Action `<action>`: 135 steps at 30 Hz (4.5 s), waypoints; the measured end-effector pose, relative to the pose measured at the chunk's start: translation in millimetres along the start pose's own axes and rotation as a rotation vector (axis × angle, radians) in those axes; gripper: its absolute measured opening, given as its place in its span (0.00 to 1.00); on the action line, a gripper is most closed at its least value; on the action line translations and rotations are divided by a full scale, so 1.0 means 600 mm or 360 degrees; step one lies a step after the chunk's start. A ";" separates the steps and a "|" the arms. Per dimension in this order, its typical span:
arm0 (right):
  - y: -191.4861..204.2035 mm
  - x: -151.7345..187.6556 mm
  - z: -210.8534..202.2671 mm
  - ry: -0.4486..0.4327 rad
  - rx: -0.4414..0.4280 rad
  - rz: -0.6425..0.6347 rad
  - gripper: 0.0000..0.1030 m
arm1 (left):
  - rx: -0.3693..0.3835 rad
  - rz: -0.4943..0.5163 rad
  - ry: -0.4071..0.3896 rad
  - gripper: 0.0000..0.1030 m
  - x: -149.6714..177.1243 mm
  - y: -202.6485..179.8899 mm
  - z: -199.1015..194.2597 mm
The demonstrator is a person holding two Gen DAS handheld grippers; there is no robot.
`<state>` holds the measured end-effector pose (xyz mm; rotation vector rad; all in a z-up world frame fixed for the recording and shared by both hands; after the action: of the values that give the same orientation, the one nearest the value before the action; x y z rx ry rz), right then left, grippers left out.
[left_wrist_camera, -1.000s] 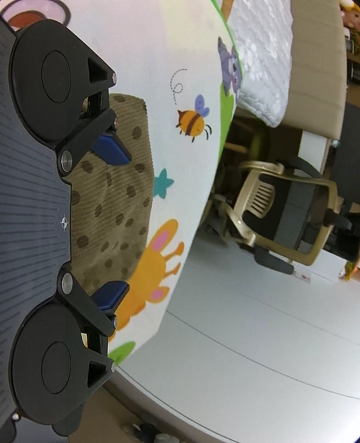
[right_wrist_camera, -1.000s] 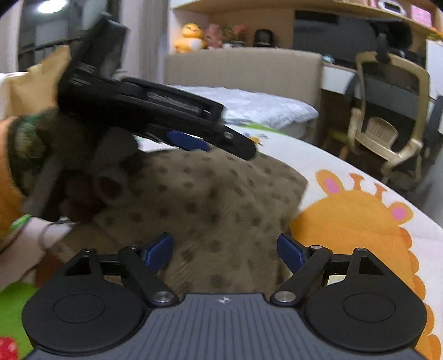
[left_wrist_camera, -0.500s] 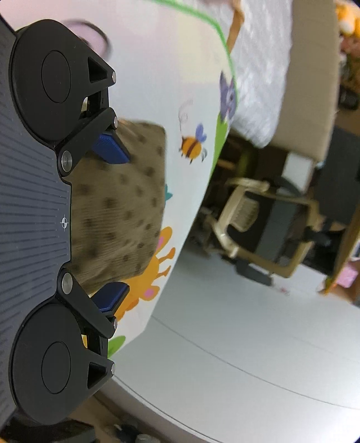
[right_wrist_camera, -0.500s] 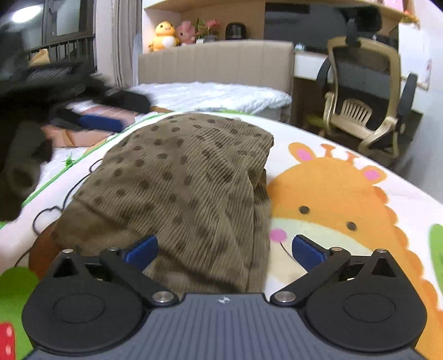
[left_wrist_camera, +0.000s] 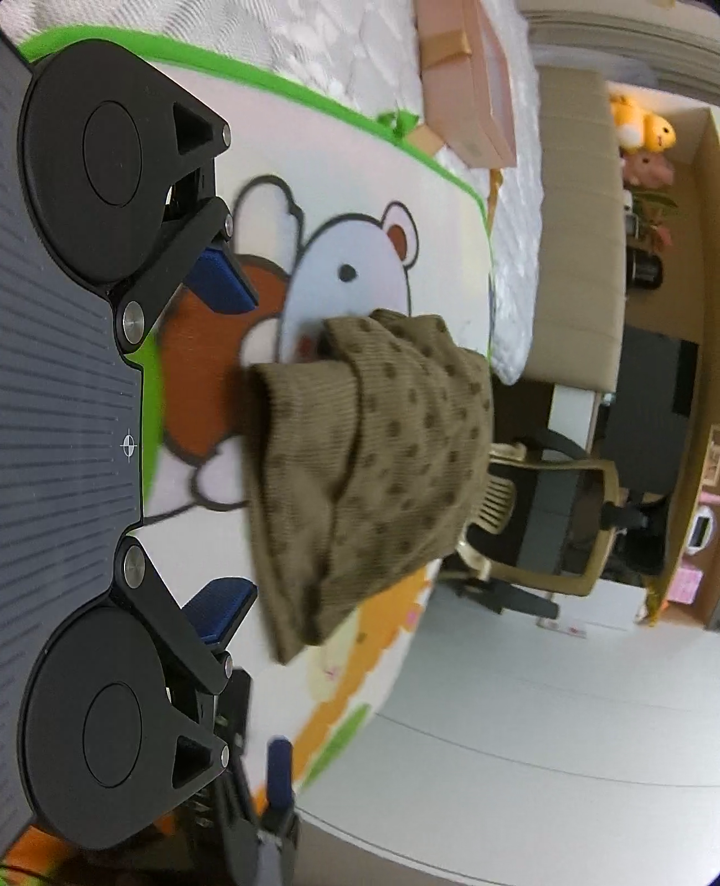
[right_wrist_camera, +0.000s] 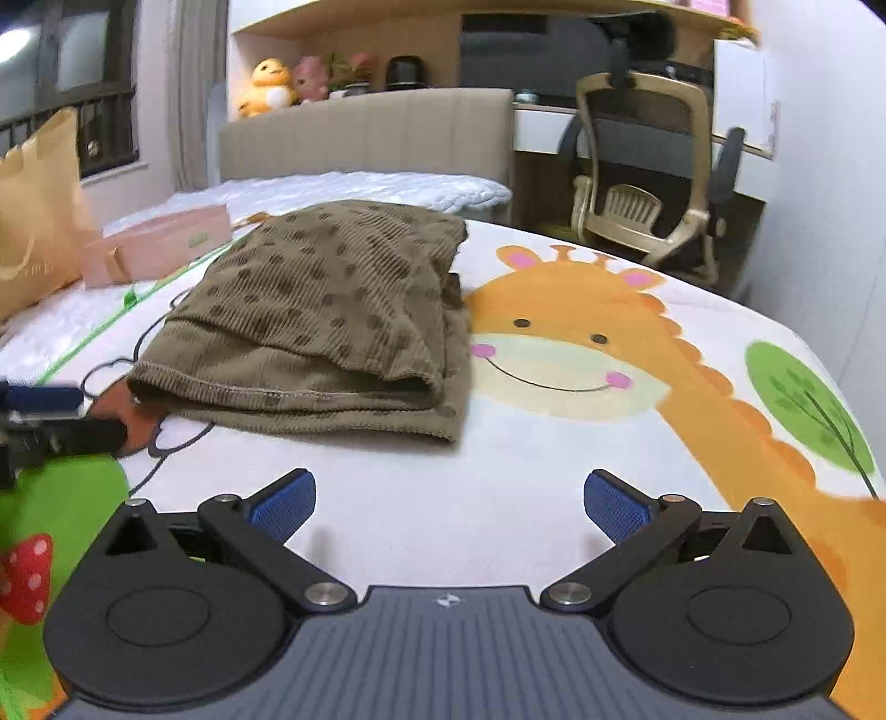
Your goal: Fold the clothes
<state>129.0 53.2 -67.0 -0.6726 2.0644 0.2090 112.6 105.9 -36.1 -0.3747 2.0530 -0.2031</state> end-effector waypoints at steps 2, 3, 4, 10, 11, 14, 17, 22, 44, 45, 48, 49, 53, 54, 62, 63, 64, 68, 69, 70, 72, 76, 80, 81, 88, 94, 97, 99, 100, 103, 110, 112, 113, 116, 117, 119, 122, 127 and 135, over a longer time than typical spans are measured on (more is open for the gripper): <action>0.001 0.003 0.003 0.0017 -0.0022 0.0000 1.00 | -0.0040 -0.0015 0.0050 1.00 0.005 0.005 0.006; 0.001 0.003 0.004 0.0024 -0.0021 -0.0004 1.00 | -0.0060 -0.0023 0.0075 1.00 0.007 0.007 0.009; 0.002 0.004 0.005 0.0031 -0.0021 -0.0009 1.00 | -0.0080 -0.0030 0.0100 1.00 0.010 0.010 0.012; 0.005 0.007 0.012 0.0074 -0.0017 -0.0036 1.00 | -0.0123 -0.0073 0.0091 1.00 0.016 0.020 0.011; 0.005 0.008 0.013 0.0081 -0.0016 -0.0041 1.00 | -0.0128 -0.0068 0.0097 1.00 0.016 0.020 0.011; 0.005 0.009 0.016 0.0099 -0.0015 -0.0046 1.00 | -0.0138 -0.0056 0.0105 1.00 0.017 0.019 0.012; 0.003 0.010 0.018 0.0110 -0.0016 -0.0034 1.00 | -0.0154 -0.0036 0.0114 1.00 0.018 0.017 0.014; 0.004 0.011 0.020 0.0119 -0.0010 -0.0034 1.00 | -0.0171 -0.0013 0.0124 1.00 0.019 0.014 0.016; -0.007 0.015 0.029 0.0157 0.0041 0.0054 1.00 | -0.0169 -0.0019 0.0131 1.00 0.020 0.015 0.017; -0.007 0.015 0.029 0.0157 0.0040 0.0055 1.00 | -0.0171 -0.0017 0.0132 1.00 0.020 0.015 0.017; -0.007 0.015 0.029 0.0157 0.0040 0.0056 1.00 | -0.0176 -0.0014 0.0135 1.00 0.020 0.014 0.017; -0.007 0.015 0.029 0.0157 0.0040 0.0057 1.00 | -0.0180 -0.0008 0.0137 1.00 0.020 0.013 0.018; -0.007 0.015 0.029 0.0157 0.0039 0.0058 1.00 | -0.0201 0.0026 0.0145 1.00 0.023 0.011 0.019; -0.006 0.015 0.030 0.0157 0.0040 0.0059 1.00 | -0.0195 0.0018 0.0143 1.00 0.023 0.012 0.019; -0.006 0.015 0.029 0.0156 0.0041 0.0060 1.00 | -0.0141 -0.0056 0.0117 1.00 0.019 0.019 0.014; -0.006 0.015 0.029 0.0156 0.0040 0.0061 1.00 | -0.0136 -0.0063 0.0115 1.00 0.019 0.019 0.014; -0.007 0.015 0.029 0.0156 0.0039 0.0061 1.00 | -0.0130 -0.0071 0.0112 1.00 0.018 0.020 0.013; -0.006 0.014 0.029 0.0157 0.0039 0.0063 1.00 | -0.0114 -0.0089 0.0109 1.00 0.018 0.020 0.013; -0.006 0.014 0.029 0.0158 0.0039 0.0063 1.00 | -0.0111 -0.0093 0.0107 1.00 0.018 0.020 0.013; -0.006 0.014 0.029 0.0158 0.0040 0.0063 1.00 | -0.0108 -0.0098 0.0106 1.00 0.018 0.020 0.013; -0.006 0.014 0.029 0.0158 0.0040 0.0063 1.00 | -0.0098 -0.0112 0.0101 1.00 0.018 0.021 0.012; -0.007 0.014 0.029 0.0158 0.0039 0.0062 1.00 | -0.0089 -0.0123 0.0099 1.00 0.017 0.022 0.011; -0.006 0.014 0.029 0.0158 0.0039 0.0063 1.00 | -0.0091 -0.0123 0.0100 1.00 0.016 0.021 0.012; -0.006 0.014 0.029 0.0158 0.0040 0.0063 1.00 | -0.0089 -0.0123 0.0100 1.00 0.016 0.023 0.012; -0.006 0.014 0.030 0.0157 0.0039 0.0062 1.00 | -0.0084 -0.0133 0.0097 1.00 0.017 0.027 0.011; -0.004 0.014 0.030 0.0157 0.0040 0.0062 1.00 | -0.0085 -0.0130 0.0099 1.00 0.018 0.028 0.009; -0.007 0.015 0.029 0.0156 0.0037 0.0061 1.00 | -0.0081 -0.0136 0.0098 1.00 0.017 0.025 0.009; -0.007 0.015 0.029 0.0156 0.0036 0.0060 1.00 | -0.0081 -0.0136 0.0098 1.00 0.017 0.027 0.008; -0.007 0.015 0.029 0.0156 0.0036 0.0060 1.00 | -0.0081 -0.0136 0.0098 1.00 0.017 0.027 0.008; -0.007 0.015 0.029 0.0156 0.0036 0.0060 1.00 | -0.0094 -0.0118 0.0104 1.00 0.018 0.025 0.011; -0.006 0.014 0.030 0.0156 0.0038 0.0062 1.00 | -0.0089 -0.0128 0.0102 1.00 0.017 0.026 0.010; -0.006 0.014 0.030 0.0156 0.0037 0.0062 1.00 | -0.0082 -0.0137 0.0100 1.00 0.016 0.026 0.010; -0.007 0.014 0.030 0.0156 0.0037 0.0062 1.00 | -0.0079 -0.0141 0.0099 1.00 0.016 0.027 0.010; -0.007 0.014 0.030 0.0156 0.0036 0.0062 1.00 | -0.0073 -0.0147 0.0099 1.00 0.016 0.027 0.010; -0.007 0.014 0.030 0.0156 0.0036 0.0063 1.00 | -0.0070 -0.0150 0.0098 1.00 0.016 0.028 0.010; -0.008 0.014 0.030 0.0155 0.0035 0.0063 1.00 | -0.0064 -0.0159 0.0097 1.00 0.016 0.029 0.010; -0.008 0.014 0.030 0.0155 0.0034 0.0063 1.00 | -0.0069 -0.0151 0.0101 1.00 0.016 0.027 0.011; -0.009 0.014 0.030 0.0155 0.0033 0.0063 1.00 | -0.0065 -0.0152 0.0101 1.00 0.015 0.028 0.011; -0.011 0.014 0.030 0.0156 0.0032 0.0061 1.00 | -0.0068 -0.0147 0.0103 1.00 0.015 0.028 0.011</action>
<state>142.3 51.5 -83.0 -0.6421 2.1715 0.1801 111.0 118.3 -51.6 -0.4956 2.1084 -0.2301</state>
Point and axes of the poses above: each gripper's, at about its wrist camera, not at the fingertips, and z roughly the way its jaws point, y to its left, x to its underside, the point moved 8 cm from there along z, roughly the way its jaws point, and after that the axes turned 8 degrees about -z, right-handed, at the moved point
